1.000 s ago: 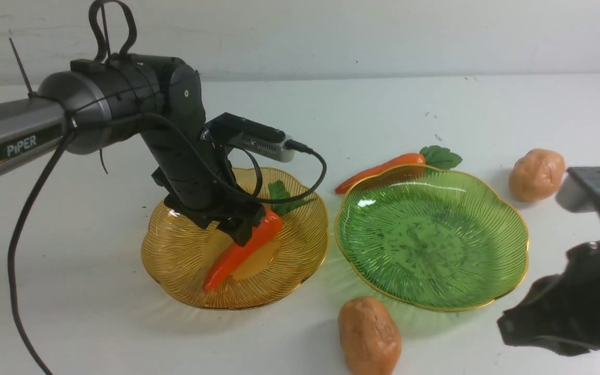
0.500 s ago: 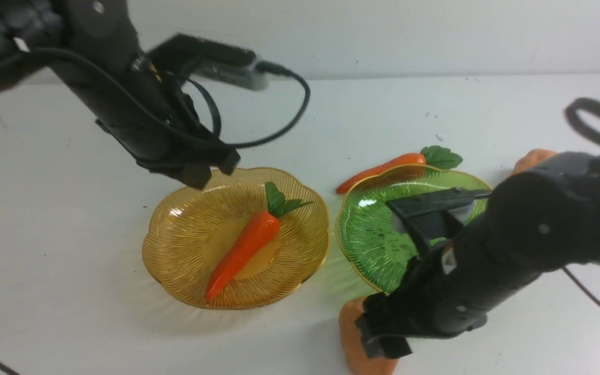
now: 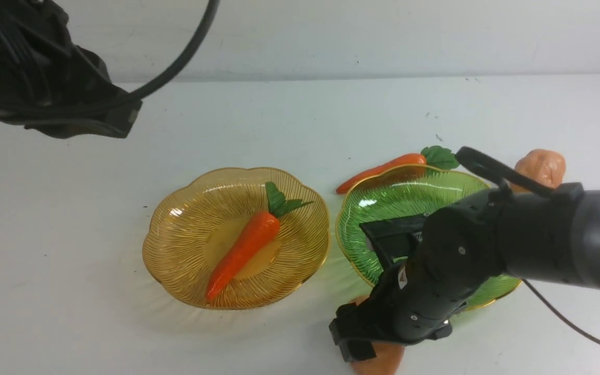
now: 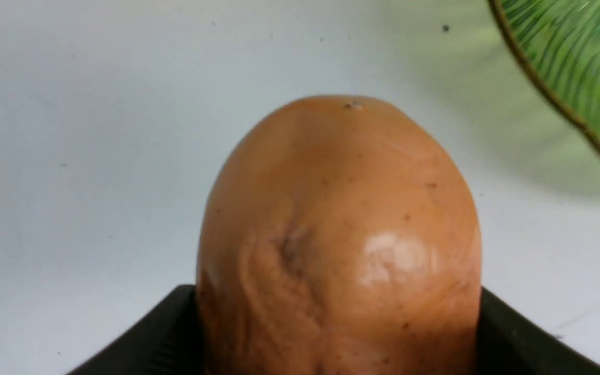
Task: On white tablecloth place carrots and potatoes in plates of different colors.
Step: 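Put the potato onto the plate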
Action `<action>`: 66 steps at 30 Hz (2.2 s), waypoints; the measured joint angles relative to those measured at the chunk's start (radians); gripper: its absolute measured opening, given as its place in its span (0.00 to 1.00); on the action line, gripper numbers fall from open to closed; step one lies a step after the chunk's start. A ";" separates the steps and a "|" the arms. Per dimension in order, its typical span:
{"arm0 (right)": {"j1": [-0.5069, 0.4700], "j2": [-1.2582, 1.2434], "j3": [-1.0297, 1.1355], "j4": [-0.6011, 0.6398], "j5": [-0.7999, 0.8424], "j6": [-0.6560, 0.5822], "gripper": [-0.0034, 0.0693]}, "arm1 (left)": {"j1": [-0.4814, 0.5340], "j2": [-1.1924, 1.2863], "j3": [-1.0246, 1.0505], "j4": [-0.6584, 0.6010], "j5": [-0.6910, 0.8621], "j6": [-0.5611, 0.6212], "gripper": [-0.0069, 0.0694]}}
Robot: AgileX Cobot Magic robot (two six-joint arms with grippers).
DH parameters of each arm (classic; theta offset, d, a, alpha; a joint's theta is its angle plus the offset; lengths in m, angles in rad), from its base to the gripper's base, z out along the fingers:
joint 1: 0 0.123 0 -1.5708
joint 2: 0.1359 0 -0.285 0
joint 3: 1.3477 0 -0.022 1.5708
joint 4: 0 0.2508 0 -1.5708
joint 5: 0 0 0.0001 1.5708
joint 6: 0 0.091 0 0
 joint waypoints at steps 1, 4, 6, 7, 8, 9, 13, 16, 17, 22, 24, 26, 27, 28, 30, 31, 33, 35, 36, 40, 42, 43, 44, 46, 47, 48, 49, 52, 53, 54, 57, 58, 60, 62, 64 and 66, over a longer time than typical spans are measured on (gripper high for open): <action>-0.024 -0.053 0.000 -0.038 0.001 0.025 0.79 | 0.000 -0.017 0.019 -0.007 -0.002 0.002 0.09; -0.142 -0.108 -0.019 -0.091 0.001 0.063 0.79 | 0.000 -0.079 0.113 -0.042 -0.034 0.009 0.09; -0.249 -0.087 -0.045 -0.098 0.001 0.052 0.79 | 0.000 -0.119 0.190 -0.076 -0.065 0.019 0.09; -0.278 -0.071 -0.055 -0.098 0.001 0.038 0.79 | 0.000 -0.129 0.214 -0.088 -0.071 0.024 0.09; -0.313 -0.040 -0.070 -0.096 0.001 0.011 0.79 | 0.000 -0.137 0.231 -0.097 -0.077 0.027 0.09; -0.334 -0.011 -0.083 -0.093 0.002 -0.011 0.79 | 0.000 -0.146 0.256 -0.110 -0.083 0.034 0.09; -0.368 0.102 -0.145 -0.087 0.004 -0.044 0.79 | 0.000 -0.162 0.313 -0.141 -0.085 0.061 0.09; -0.368 0.153 -0.182 -0.086 0.006 -0.044 0.80 | 0.000 -0.162 0.318 -0.145 -0.084 0.067 0.09; -0.368 0.172 -0.198 -0.086 0.009 -0.044 0.81 | 0.000 -0.162 0.318 -0.145 -0.084 0.067 0.09; -0.368 0.240 -0.267 -0.086 0.041 -0.044 0.92 | 0.000 -0.162 0.318 -0.145 -0.084 0.070 0.09; -0.368 0.257 -0.294 -0.088 0.060 -0.044 0.97 | 0.000 -0.162 0.318 -0.144 -0.084 0.071 0.09; -0.368 0.261 -0.312 -0.090 0.073 -0.044 0.98 | 0.000 -0.162 0.318 -0.142 -0.085 0.072 0.09; -0.368 0.263 -0.324 -0.090 0.082 -0.044 0.99 | 0.000 -0.162 0.318 -0.141 -0.086 0.074 0.09; -0.368 0.263 -0.333 -0.090 0.091 -0.044 0.99 | 0.000 -0.162 0.318 -0.141 -0.089 0.076 0.09; -0.368 0.263 -0.361 -0.101 0.108 -0.046 0.99 | 0.000 -0.162 0.318 -0.140 -0.100 0.078 0.09; -0.368 0.263 -0.378 -0.115 0.116 -0.047 0.98 | 0.000 -0.162 0.318 -0.140 -0.107 0.078 0.09; -0.373 0.263 -0.407 -0.153 0.134 -0.044 0.96 | 0.000 -0.162 0.318 -0.142 -0.118 0.081 0.09; -0.385 0.263 -0.439 -0.212 0.152 -0.022 0.92 | 0.000 -0.162 0.318 -0.141 -0.120 0.082 0.09; -0.393 0.263 -0.447 -0.229 0.157 -0.010 0.89 | 0.000 -0.162 0.318 -0.142 -0.120 0.083 0.09; -0.465 0.264 -0.498 -0.330 0.169 0.051 0.76 | 0.000 -0.162 0.318 -0.142 -0.119 0.084 0.09; -0.547 0.279 -0.535 -0.346 0.170 0.074 0.66 | 0.000 -0.162 0.318 -0.142 -0.112 0.085 0.09; -0.579 0.289 -0.546 -0.340 0.170 0.075 0.64 | 0.000 -0.162 0.318 -0.142 -0.111 0.085 0.09; -0.618 0.300 -0.555 -0.326 0.171 0.073 0.62 | 0.000 -0.162 0.318 -0.142 -0.111 0.086 0.09; -0.699 0.340 -0.577 -0.258 0.163 0.042 0.61 | 0.000 -0.162 0.318 -0.142 -0.111 0.086 0.09; -0.731 0.360 -0.584 -0.221 0.152 0.020 0.62 | 0.000 -0.162 0.318 -0.142 -0.111 0.086 0.09; -0.755 0.373 -0.591 -0.197 0.145 0.005 0.63 | 0.000 -0.162 0.318 -0.142 -0.111 0.086 0.09; -0.771 0.391 -0.595 -0.160 0.130 -0.010 0.64 | 0.000 -0.162 0.318 -0.142 -0.111 0.086 0.09; -0.822 0.445 -0.611 -0.069 0.099 -0.039 0.69 | 0.000 -0.162 0.318 -0.142 -0.110 0.086 0.09; -0.835 0.466 -0.616 -0.041 0.081 -0.051 0.72 | 0.000 -0.162 0.318 -0.142 -0.110 0.086 0.09; -0.845 0.488 -0.622 -0.018 0.066 -0.057 0.75 | 0.000 -0.162 0.318 -0.142 -0.110 0.086 0.09; -0.857 0.547 -0.644 0.019 0.031 -0.067 0.80 | 0.000 -0.162 0.318 -0.142 -0.109 0.086 0.09; -0.858 0.578 -0.656 0.028 0.015 -0.069 0.82 | 0.000 -0.162 0.318 -0.142 -0.108 0.086 0.09; -0.857 0.633 -0.694 0.058 -0.002 -0.074 0.86 | 0.000 -0.162 0.318 -0.142 -0.103 0.086 0.09; -0.854 0.695 -0.740 0.091 -0.007 -0.075 0.87 | 0.000 -0.162 0.318 -0.142 -0.091 0.086 0.09; -0.854 0.767 -0.792 0.111 0.000 -0.075 0.88 | 0.000 -0.162 0.318 -0.141 -0.082 0.085 0.09; -0.852 0.804 -0.824 0.120 0.023 -0.075 0.86 | 0.000 -0.162 0.318 -0.141 -0.080 0.083 0.09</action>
